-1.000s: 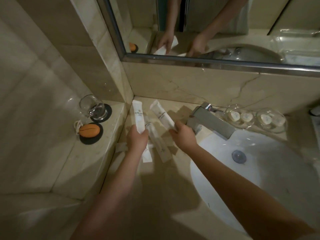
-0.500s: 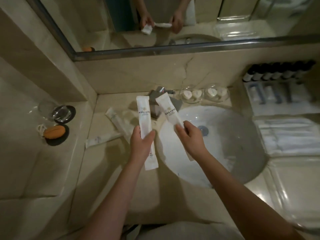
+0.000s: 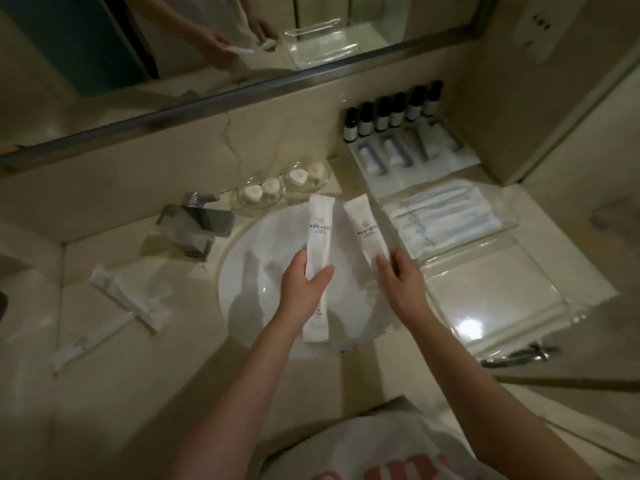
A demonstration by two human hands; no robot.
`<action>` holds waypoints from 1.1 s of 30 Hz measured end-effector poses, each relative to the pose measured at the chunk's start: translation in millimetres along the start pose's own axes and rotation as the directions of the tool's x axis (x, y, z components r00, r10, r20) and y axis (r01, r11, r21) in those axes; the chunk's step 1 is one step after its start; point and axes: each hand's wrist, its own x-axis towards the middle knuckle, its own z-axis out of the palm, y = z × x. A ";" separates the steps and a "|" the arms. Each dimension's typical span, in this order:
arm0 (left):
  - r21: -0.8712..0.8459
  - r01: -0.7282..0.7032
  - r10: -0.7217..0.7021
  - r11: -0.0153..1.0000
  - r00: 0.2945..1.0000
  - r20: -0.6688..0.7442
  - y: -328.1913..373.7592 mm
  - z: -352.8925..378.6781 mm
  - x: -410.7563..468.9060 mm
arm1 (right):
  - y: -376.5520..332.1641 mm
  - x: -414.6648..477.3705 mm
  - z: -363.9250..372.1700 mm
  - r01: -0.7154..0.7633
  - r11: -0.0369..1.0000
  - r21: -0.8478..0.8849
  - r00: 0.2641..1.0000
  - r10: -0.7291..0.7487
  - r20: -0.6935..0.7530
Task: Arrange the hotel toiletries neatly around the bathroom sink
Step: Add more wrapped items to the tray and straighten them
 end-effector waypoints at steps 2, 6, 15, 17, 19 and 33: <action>0.007 -0.003 0.003 1.000 0.999 0.041 6.7 21.4 3.3 | 12.5 4.6 -22.3 -0.020 1.000 -0.021 0.999 0.019 -0.027; 0.041 0.010 -0.013 0.999 0.996 0.089 17.7 60.3 8.1 | 34.4 20.2 -71.7 -0.067 0.996 -0.056 0.996 0.063 -0.057; 0.061 -0.033 0.023 0.998 0.985 0.171 30.3 118.8 20.0 | 82.4 64.7 -172.8 -0.028 0.867 -0.497 0.971 0.141 0.191; 0.074 -0.034 0.020 0.997 0.984 0.178 30.5 126.9 22.2 | 95.9 68.9 -179.4 -0.005 0.829 -0.560 0.955 0.169 0.242; 0.080 -0.029 0.014 0.996 0.983 0.184 30.2 133.7 24.8 | 107.0 72.0 -180.5 0.026 0.785 -0.619 0.939 0.192 0.284; 0.160 -0.016 -0.018 0.987 0.977 0.212 23.3 155.7 32.0 | 117.3 109.4 -161.0 0.332 0.557 -0.762 0.925 -0.032 0.379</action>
